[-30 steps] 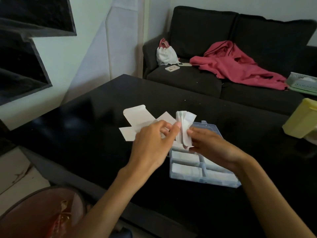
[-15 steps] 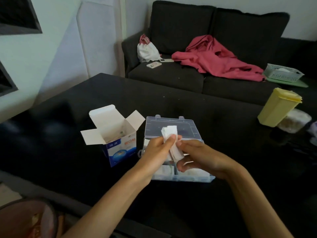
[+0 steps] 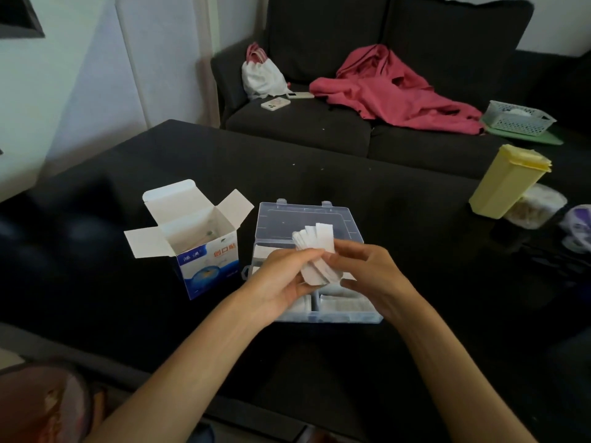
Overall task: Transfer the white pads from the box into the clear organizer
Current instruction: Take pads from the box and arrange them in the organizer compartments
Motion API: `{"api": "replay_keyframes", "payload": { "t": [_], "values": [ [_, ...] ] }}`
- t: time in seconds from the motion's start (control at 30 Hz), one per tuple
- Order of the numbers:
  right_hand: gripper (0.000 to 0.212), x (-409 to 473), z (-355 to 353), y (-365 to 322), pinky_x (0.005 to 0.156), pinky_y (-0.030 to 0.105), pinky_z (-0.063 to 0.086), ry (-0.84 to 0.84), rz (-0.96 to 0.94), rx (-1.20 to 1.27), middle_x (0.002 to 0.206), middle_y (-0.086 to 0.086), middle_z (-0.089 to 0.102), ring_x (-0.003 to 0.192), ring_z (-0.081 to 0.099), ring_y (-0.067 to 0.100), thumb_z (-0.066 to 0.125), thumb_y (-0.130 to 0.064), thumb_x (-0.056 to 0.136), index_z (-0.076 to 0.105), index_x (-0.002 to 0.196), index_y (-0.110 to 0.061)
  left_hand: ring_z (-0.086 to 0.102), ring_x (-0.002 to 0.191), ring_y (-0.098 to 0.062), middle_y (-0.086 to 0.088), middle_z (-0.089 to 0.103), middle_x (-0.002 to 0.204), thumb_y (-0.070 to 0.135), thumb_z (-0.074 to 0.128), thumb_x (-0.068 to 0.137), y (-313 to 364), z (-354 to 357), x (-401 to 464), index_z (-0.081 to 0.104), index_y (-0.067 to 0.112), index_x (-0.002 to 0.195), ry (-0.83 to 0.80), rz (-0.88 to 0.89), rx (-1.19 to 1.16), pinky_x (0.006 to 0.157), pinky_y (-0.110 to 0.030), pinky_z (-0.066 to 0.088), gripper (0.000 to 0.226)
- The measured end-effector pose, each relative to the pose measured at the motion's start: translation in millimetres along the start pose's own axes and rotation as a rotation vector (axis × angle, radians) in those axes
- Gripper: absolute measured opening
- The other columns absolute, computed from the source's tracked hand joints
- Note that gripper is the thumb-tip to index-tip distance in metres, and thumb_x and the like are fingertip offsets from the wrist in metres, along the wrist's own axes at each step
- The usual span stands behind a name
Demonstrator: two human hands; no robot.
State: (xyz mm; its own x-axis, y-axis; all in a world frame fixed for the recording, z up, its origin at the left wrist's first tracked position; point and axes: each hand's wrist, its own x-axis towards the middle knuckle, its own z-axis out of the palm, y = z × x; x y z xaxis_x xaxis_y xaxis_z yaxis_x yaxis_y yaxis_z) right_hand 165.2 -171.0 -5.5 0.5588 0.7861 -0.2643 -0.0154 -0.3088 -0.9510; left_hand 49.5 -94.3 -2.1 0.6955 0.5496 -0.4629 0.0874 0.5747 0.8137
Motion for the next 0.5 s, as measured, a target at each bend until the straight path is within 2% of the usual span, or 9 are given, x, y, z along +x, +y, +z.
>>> {"api": "replay_keyframes", "payload": {
  "t": [0.1, 0.17, 0.27, 0.37, 0.43, 0.5],
  "values": [
    [0.025, -1.8, -5.4, -0.7, 0.063, 0.022, 0.046, 0.003, 0.015, -0.013, 0.096, -0.005, 0.063, 0.088, 0.06, 0.01, 0.064, -0.012, 0.085, 0.062, 0.107, -0.024, 0.067, 0.091, -0.019, -0.006, 0.068, 0.101, 0.008, 0.051, 0.095, 1.3, -0.9, 0.9, 0.059, 0.01, 0.117, -0.018, 0.05, 0.105, 0.075, -0.03, 0.056, 0.024],
    [0.02, -3.5, -6.5, 0.0, 0.062, 0.021, 0.05, 0.018, 0.001, -0.048, 0.09, -0.008, 0.061, 0.082, 0.059, 0.009, 0.062, -0.013, 0.087, 0.063, 0.104, -0.023, 0.066, 0.09, -0.016, -0.002, 0.067, 0.101, 0.01, 0.053, 0.094, 0.3, -1.6, 3.1, 0.058, 0.012, 0.121, 0.027, 0.101, 0.242, 0.077, -0.03, 0.056, 0.027],
    [0.01, -4.9, -5.3, 5.1, 0.06, 0.02, 0.055, 0.08, -0.055, -0.092, 0.084, -0.009, 0.062, 0.078, 0.062, 0.009, 0.064, -0.02, 0.086, 0.067, 0.095, -0.022, 0.065, 0.094, -0.016, -0.001, 0.068, 0.103, 0.012, 0.06, 0.09, -4.3, -2.2, 4.6, 0.062, 0.014, 0.117, 0.072, 0.156, 0.342, 0.082, -0.031, 0.056, 0.026],
    [0.013, -5.0, -4.2, 9.9, 0.055, 0.019, 0.054, 0.106, -0.006, -0.028, 0.086, -0.004, 0.064, 0.077, 0.064, 0.01, 0.067, -0.02, 0.083, 0.069, 0.096, -0.016, 0.066, 0.092, -0.013, 0.001, 0.07, 0.1, 0.014, 0.065, 0.087, -9.3, -2.3, 6.1, 0.064, 0.015, 0.115, 0.099, 0.175, 0.34, 0.082, -0.031, 0.055, 0.028],
    [0.02, -3.8, -3.3, 11.4, 0.057, 0.021, 0.055, 0.144, 0.031, 0.033, 0.095, 0.002, 0.064, 0.083, 0.063, 0.013, 0.067, -0.019, 0.084, 0.068, 0.103, -0.011, 0.067, 0.09, -0.013, 0.001, 0.07, 0.098, 0.014, 0.062, 0.089, -9.1, -1.8, 7.0, 0.063, 0.016, 0.116, 0.077, 0.15, 0.292, 0.079, -0.028, 0.056, 0.027],
    [0.018, -2.6, -3.7, 11.7, 0.06, 0.023, 0.056, 0.177, 0.061, 0.094, 0.102, 0.006, 0.063, 0.088, 0.063, 0.016, 0.066, -0.018, 0.084, 0.067, 0.101, -0.011, 0.067, 0.091, -0.015, 0.001, 0.069, 0.097, 0.01, 0.056, 0.092, -7.3, -0.8, 7.4, 0.06, 0.017, 0.118, 0.029, 0.121, 0.232, 0.077, -0.028, 0.057, 0.027]
  ]
}}
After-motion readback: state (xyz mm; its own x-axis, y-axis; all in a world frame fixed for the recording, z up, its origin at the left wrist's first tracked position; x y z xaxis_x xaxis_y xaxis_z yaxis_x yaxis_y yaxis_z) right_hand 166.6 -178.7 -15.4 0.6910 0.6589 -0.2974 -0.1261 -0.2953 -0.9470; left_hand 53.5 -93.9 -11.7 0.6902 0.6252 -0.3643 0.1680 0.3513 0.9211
